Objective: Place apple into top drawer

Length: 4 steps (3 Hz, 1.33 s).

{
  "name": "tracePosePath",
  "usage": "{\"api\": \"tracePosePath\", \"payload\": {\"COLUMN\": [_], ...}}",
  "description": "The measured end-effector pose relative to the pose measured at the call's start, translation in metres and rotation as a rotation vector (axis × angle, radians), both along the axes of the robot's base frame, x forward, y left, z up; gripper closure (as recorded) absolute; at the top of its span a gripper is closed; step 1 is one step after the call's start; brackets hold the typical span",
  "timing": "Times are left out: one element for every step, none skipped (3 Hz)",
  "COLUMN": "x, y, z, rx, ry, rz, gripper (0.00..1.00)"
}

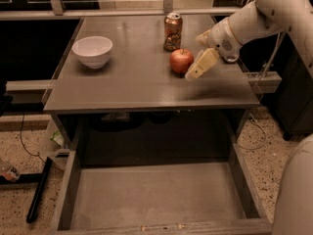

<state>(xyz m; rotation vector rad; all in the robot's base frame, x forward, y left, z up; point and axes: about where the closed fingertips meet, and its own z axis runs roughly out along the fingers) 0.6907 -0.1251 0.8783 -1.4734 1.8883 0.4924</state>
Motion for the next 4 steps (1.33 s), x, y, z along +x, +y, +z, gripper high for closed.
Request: {"api": "tracePosePath", "payload": {"x": [0.007, 0.012, 0.012, 0.012], "y": [0.012, 0.025, 0.025, 0.025], "z": [-0.005, -0.011, -0.011, -0.011], "rx": [0.036, 0.039, 0.04, 0.04], "ry": [0.035, 0.057, 0.058, 0.058], "rz": [-0.011, -0.021, -0.021, -0.021], "gripper": [0.0, 0.0, 0.19, 0.42]}}
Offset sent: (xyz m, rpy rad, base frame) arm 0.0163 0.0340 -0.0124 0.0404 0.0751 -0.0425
